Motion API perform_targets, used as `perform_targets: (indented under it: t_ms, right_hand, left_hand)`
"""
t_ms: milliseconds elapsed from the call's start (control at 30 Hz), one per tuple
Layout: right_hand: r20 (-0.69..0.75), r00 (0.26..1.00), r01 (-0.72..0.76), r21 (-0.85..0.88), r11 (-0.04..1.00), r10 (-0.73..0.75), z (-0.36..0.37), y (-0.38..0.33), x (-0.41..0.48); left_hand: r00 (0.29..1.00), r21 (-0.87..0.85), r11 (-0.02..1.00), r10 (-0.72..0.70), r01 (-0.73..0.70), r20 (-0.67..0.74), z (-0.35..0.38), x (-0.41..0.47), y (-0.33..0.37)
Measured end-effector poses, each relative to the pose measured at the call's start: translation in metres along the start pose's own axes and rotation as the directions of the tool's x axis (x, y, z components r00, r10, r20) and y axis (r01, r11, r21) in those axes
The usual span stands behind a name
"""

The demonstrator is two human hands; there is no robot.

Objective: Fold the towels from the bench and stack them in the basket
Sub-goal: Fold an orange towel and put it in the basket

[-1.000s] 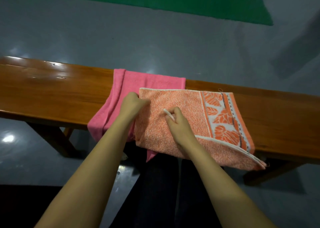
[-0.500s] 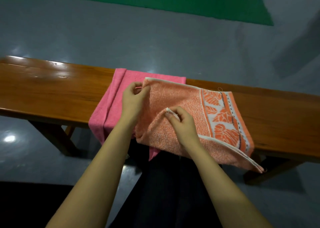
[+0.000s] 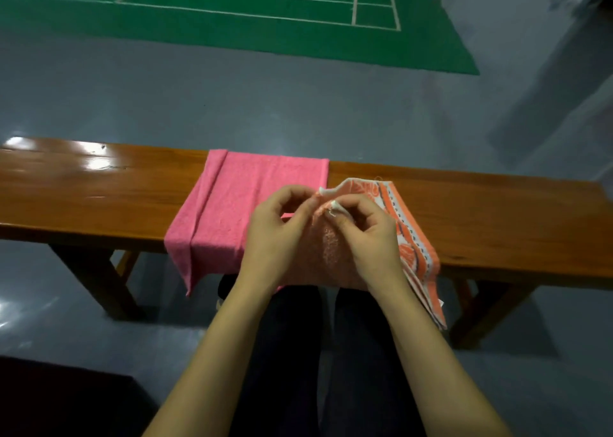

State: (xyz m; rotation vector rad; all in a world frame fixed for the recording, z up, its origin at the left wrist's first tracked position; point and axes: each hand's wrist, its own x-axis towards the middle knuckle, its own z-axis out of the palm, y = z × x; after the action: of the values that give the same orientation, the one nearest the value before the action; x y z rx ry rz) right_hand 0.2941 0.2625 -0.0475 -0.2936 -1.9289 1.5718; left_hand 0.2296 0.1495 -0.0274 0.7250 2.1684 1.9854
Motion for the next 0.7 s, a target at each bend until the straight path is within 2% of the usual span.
perform_targets:
  t_ms: [133, 333, 500, 600, 700]
  right_hand:
    - [0.015, 1.000, -0.028, 0.012, 1.000, 0.027, -0.007, -0.006, -0.007]
    - [0.049, 0.998, -0.040, 0.054, 0.998, 0.037, -0.010, -0.013, -0.008]
    - [0.124, 0.991, -0.036, -0.055, 0.998, 0.042, -0.014, -0.014, -0.007]
    - [0.057, 0.997, -0.055, -0.049, 0.997, 0.058, -0.016, -0.012, -0.006]
    - [-0.033, 0.998, -0.049, -0.036, 0.998, 0.048, -0.022, -0.010, -0.003]
  left_hand:
    - [0.997, 0.095, 0.994, 0.047, -0.053, 0.065, 0.000, -0.010, 0.004]
    - [0.989, 0.146, 0.986, 0.067, -0.087, 0.134, -0.003, -0.010, 0.006]
    - [0.976, 0.167, 0.975, 0.113, -0.145, 0.184, -0.006, -0.011, 0.005]
    - [0.960, 0.221, 0.953, 0.157, -0.209, 0.231, -0.010, -0.016, -0.004]
    - [0.953, 0.352, 0.916, 0.090, -0.193, 0.288, -0.025, -0.027, -0.028]
